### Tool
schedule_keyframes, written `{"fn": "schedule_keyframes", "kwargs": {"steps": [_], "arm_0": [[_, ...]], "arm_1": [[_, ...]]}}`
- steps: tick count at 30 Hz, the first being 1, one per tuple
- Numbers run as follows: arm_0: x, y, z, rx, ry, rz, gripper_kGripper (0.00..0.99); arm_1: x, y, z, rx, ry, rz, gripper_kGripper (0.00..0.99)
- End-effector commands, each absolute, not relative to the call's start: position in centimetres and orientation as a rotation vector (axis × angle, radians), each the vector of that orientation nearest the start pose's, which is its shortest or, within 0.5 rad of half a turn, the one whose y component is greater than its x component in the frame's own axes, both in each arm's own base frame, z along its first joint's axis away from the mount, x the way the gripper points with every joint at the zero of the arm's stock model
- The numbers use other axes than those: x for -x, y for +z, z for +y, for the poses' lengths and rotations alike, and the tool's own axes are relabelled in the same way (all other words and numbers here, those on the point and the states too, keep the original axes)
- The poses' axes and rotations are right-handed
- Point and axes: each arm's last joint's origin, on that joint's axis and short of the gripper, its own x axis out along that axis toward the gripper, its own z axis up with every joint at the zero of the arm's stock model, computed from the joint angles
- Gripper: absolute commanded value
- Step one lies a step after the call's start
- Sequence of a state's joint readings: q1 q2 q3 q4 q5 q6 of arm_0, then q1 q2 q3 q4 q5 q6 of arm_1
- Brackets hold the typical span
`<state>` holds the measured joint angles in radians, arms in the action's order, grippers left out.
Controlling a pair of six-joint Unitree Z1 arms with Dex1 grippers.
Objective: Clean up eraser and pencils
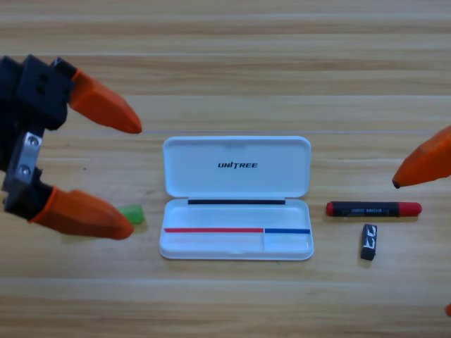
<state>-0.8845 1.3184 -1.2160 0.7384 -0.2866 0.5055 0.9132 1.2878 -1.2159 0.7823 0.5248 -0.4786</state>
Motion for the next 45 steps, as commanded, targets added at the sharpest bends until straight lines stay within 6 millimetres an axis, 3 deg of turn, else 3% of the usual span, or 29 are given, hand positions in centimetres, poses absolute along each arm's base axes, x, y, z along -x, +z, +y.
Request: {"fn": "schedule_keyframes", "kwargs": {"steps": [1, 8, 14, 20, 25, 29, 34, 39, 45], "arm_0": [[-11.5, 38.0, -17.6, -0.747, -1.305, 0.564, 0.990], [-11.3, 38.0, -17.3, -0.780, -1.306, 0.553, 0.989], [-11.5, 38.0, -17.1, -0.805, -1.263, 0.548, 0.990], [-11.9, 40.0, -16.3, -0.910, -1.112, 0.484, 0.990], [-12.8, 42.0, -15.9, -1.051, -0.978, 0.473, 0.989], [-16.2, 42.7, -15.2, -1.168, -0.850, 0.549, 0.989], [-21.9, 42.0, -14.7, -1.233, -0.798, 0.753, 0.986], [-25.7, 39.2, -14.6, -1.259, -0.833, 0.924, 0.983], [-29.0, 34.8, -15.0, -1.243, -0.912, 1.087, 0.974]], "arm_1": [[-10.2, 37.9, 18.1, 0.570, 1.551, 0.630, 0.983], [-10.5, 38.0, 18.3, 0.549, 1.511, 0.654, 0.985], [-11.9, 37.3, 17.9, 0.528, 1.268, 0.759, 0.985], [-16.1, 34.5, 17.4, 0.411, 1.014, 0.975, 0.985], [-19.7, 30.1, 19.0, 0.403, 0.763, 1.180, 0.983], [-21.9, 26.7, 20.3, 0.428, 0.586, 1.297, 0.985], [-22.6, 26.0, 20.5, 0.454, 0.422, 1.305, 0.989], [-22.8, 24.4, 20.7, 0.436, 0.386, 1.365, 0.989], [-22.9, 23.3, 21.6, 0.234, 0.354, 1.480, 0.989]]}}
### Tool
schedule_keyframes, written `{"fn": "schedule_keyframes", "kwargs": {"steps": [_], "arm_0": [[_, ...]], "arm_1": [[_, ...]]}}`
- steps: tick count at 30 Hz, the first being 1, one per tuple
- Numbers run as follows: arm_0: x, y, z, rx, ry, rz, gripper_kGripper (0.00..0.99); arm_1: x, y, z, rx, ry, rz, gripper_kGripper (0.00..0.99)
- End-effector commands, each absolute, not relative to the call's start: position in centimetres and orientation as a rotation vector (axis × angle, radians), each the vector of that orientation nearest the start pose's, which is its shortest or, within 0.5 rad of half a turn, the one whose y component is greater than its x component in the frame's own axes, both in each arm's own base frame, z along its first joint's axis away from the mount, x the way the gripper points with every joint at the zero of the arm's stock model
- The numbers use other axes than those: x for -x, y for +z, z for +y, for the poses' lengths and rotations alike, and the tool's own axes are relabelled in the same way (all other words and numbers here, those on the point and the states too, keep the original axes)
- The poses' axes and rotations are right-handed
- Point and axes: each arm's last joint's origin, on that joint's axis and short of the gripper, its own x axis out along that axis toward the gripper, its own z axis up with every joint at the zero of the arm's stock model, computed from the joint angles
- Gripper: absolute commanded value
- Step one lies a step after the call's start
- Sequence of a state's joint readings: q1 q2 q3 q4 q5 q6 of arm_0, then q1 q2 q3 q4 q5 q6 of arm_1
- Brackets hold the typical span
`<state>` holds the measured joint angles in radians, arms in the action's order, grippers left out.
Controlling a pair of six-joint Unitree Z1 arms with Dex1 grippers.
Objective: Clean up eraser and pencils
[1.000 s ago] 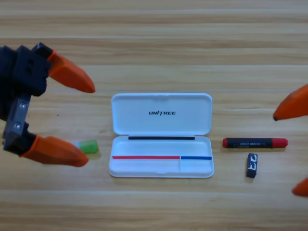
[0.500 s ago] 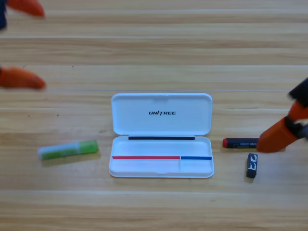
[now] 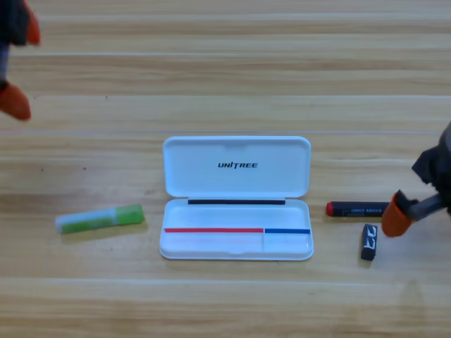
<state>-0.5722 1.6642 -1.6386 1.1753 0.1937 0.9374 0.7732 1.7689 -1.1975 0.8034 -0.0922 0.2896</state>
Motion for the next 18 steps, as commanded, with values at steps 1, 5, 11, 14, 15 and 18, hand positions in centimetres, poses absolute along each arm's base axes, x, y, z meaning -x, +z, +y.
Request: {"fn": "schedule_keyframes", "kwargs": {"steps": [1, 5, 11, 14, 15, 18], "arm_0": [[-29.5, 34.2, -15.0, -1.234, -0.923, 1.108, 0.974], [-31.2, 31.6, -14.9, -1.197, -0.964, 1.188, 0.974], [-32.2, 29.3, -14.3, -1.166, -1.006, 1.258, 0.976], [-32.1, 28.3, -14.0, -1.157, -1.014, 1.274, 0.977], [-32.0, 28.0, -14.0, -1.155, -1.017, 1.280, 0.977], [-31.8, 27.1, -13.9, -1.145, -1.030, 1.289, 0.979]], "arm_1": [[-23.0, 23.2, 21.7, 0.193, 0.323, 1.493, 0.989], [-23.5, 22.3, 22.5, 0.038, 0.232, 1.535, 0.989], [-24.8, 20.6, 23.7, -0.038, 0.144, 1.540, 0.980], [-25.5, 19.5, 24.1, -0.044, 0.097, 1.531, 0.973], [-25.7, 19.2, 24.2, -0.046, 0.087, 1.531, 0.965], [-26.0, 18.5, 24.2, -0.045, 0.056, 1.530, 0.951]]}}
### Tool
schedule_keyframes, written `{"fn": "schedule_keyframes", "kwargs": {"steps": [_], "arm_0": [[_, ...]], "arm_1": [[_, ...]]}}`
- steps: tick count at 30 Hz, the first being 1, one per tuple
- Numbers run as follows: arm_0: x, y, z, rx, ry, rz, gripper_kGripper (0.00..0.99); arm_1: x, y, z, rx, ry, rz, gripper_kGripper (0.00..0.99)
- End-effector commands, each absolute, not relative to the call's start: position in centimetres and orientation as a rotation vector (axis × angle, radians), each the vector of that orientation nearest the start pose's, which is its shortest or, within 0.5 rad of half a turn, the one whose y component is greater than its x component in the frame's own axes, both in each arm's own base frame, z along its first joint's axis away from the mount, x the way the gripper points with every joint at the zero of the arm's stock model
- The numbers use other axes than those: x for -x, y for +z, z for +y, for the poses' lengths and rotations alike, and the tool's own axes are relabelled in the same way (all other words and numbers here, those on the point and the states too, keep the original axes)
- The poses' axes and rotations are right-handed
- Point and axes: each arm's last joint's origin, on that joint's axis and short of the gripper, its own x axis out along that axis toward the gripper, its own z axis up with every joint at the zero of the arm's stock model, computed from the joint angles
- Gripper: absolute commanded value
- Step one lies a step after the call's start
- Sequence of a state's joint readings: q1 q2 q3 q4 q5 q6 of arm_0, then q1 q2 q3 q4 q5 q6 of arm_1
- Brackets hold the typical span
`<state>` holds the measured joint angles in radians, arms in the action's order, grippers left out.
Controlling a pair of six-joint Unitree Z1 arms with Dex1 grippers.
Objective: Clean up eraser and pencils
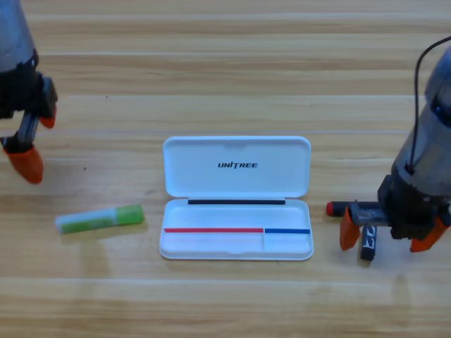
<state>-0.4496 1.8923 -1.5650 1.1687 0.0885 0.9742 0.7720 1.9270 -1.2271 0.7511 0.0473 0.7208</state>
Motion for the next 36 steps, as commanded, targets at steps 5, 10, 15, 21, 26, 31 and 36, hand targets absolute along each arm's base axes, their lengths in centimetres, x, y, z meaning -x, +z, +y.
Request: {"fn": "schedule_keyframes", "kwargs": {"steps": [5, 10, 15, 21, 26, 31, 36], "arm_0": [[-31.4, 26.0, -13.8, -1.129, -1.051, 1.299, 0.980], [-31.1, 25.2, -13.8, -1.118, -1.066, 1.302, 0.980], [-30.8, 24.2, -13.7, -1.106, -1.077, 1.307, 0.980], [-30.7, 23.4, -13.4, -1.089, -1.087, 1.308, 0.979], [-31.1, 23.7, -13.5, -1.084, -1.086, 1.289, 0.979], [-32.1, 22.4, -14.0, -1.077, -1.092, 1.295, 0.990], [-33.4, 20.8, -14.5, -1.070, -1.086, 1.310, 0.990]], "arm_1": [[-26.7, 17.5, 24.1, -0.056, 0.013, 1.525, 0.948], [-27.3, 16.6, 23.8, -0.050, -0.020, 1.517, 0.922], [-27.4, 15.9, 23.7, -0.051, -0.038, 1.538, 0.796], [-26.9, 15.5, 23.4, -0.040, -0.059, 1.576, 0.535], [-26.8, 14.8, 23.4, -0.025, -0.066, 1.598, 0.236], [-26.8, 14.9, 23.7, -0.043, -0.017, 1.631, 0.000], [-26.0, 20.6, 24.3, 0.212, 0.381, 1.455, 0.000]]}}
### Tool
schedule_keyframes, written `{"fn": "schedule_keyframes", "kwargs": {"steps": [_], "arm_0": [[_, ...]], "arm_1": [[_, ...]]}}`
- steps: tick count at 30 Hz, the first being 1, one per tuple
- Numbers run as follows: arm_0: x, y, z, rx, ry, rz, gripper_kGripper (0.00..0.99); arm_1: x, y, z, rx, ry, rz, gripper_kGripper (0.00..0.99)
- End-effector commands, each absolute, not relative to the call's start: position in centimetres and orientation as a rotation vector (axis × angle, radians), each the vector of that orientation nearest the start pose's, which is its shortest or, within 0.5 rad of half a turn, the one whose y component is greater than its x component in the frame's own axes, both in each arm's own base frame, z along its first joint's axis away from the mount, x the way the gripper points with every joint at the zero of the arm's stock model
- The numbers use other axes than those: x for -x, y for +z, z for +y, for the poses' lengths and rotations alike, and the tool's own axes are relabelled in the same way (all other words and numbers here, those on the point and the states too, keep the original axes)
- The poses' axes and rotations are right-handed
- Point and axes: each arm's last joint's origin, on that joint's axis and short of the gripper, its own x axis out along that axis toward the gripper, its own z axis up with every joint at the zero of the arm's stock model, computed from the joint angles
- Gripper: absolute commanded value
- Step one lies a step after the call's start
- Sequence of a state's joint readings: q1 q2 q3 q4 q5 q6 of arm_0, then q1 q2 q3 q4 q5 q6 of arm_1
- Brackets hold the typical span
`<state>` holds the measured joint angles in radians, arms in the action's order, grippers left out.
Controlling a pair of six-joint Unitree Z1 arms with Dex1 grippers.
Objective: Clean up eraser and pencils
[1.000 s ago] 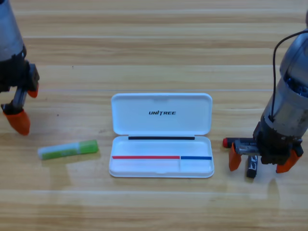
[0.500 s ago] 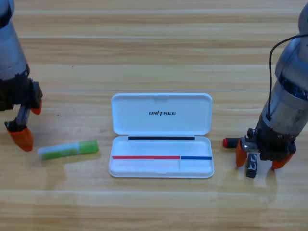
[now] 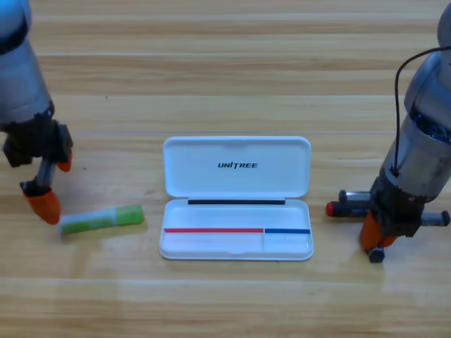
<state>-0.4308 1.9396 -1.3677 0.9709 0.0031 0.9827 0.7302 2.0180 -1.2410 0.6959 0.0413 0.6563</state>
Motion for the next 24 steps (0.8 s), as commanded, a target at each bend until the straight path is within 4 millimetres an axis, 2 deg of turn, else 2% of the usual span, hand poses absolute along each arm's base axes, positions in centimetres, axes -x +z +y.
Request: {"fn": "schedule_keyframes", "kwargs": {"steps": [1, 4, 7, 11, 17, 24], "arm_0": [[-33.6, 20.5, -14.7, -1.068, -1.085, 1.310, 0.990], [-33.9, 19.7, -15.1, -1.060, -1.078, 1.303, 0.990], [-33.9, 18.8, -15.9, -1.062, -1.076, 1.301, 0.990], [-33.7, 18.0, -16.9, -1.069, -1.064, 1.300, 0.990], [-33.6, 17.1, -17.9, -1.069, -1.060, 1.310, 0.990], [-33.1, 17.2, -18.4, -1.069, -1.062, 1.308, 0.989]], "arm_1": [[-25.6, 21.8, 24.7, 0.290, 0.484, 1.403, 0.000], [-24.5, 24.0, 25.8, 0.519, 0.826, 1.275, 0.000], [-23.2, 24.7, 27.6, 0.720, 1.141, 1.174, 0.000], [-22.7, 24.2, 29.9, 0.900, 1.331, 1.105, 0.000], [-23.5, 23.1, 32.1, 1.116, 1.355, 1.061, 0.000], [-24.7, 21.7, 33.7, 1.196, 1.321, 1.097, 0.000]]}}
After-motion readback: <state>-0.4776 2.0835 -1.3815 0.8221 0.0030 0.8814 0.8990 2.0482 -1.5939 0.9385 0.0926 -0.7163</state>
